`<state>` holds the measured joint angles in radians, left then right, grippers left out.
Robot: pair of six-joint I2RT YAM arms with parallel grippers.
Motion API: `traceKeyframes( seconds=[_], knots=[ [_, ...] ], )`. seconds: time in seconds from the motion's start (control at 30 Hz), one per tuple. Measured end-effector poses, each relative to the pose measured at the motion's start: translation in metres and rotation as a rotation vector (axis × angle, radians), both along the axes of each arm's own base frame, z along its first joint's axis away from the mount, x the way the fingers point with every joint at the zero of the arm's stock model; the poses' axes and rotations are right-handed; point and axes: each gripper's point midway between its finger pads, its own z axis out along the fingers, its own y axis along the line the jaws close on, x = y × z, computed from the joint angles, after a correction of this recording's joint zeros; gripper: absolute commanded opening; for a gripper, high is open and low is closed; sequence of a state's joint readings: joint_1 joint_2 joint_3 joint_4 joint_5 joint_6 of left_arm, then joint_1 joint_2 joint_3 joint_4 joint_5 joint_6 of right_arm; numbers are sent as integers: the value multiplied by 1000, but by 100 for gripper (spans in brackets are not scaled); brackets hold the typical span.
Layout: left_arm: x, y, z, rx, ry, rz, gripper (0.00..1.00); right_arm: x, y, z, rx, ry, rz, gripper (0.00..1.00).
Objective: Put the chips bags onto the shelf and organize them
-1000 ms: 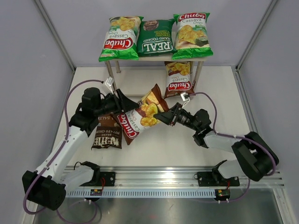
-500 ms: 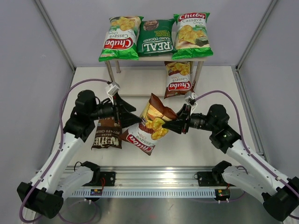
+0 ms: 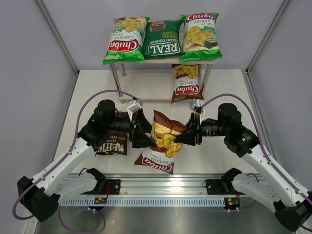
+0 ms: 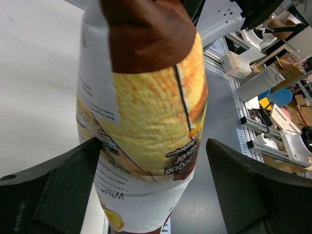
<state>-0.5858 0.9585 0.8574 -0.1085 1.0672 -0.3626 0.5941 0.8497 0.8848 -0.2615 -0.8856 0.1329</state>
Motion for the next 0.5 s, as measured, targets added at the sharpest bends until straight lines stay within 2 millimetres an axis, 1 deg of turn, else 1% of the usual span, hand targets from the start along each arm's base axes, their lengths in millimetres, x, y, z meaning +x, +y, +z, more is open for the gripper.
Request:
traceKeyframes(
  seconds=[0.03, 0.13, 0.2, 0.3, 0.33, 0.4, 0.43, 0.5],
  knots=[
    [0, -2, -3, 7, 5, -1, 67, -3, -1, -1, -5, 6, 9, 22],
    [3, -6, -12, 29, 32, 8, 31, -7, -2, -3, -14, 22, 27, 22],
    [5, -8, -16, 42, 48, 16, 20, -8, -4, -9, -34, 42, 18, 23],
    [6, -8, -19, 55, 59, 28, 12, -5, -5, -11, -42, 42, 1, 28],
    [8, -8, -20, 57, 56, 38, 10, -4, -6, -11, -43, 41, -5, 37],
    [10, -8, -19, 58, 47, 64, 5, 0, -6, -11, -47, 39, -30, 66],
    [12, -7, -19, 59, 44, 82, 3, 2, -7, -10, -47, 36, -45, 99],
    [15, -4, -19, 60, 35, 132, 1, 10, -9, -6, -39, 9, -101, 100]
  ],
)
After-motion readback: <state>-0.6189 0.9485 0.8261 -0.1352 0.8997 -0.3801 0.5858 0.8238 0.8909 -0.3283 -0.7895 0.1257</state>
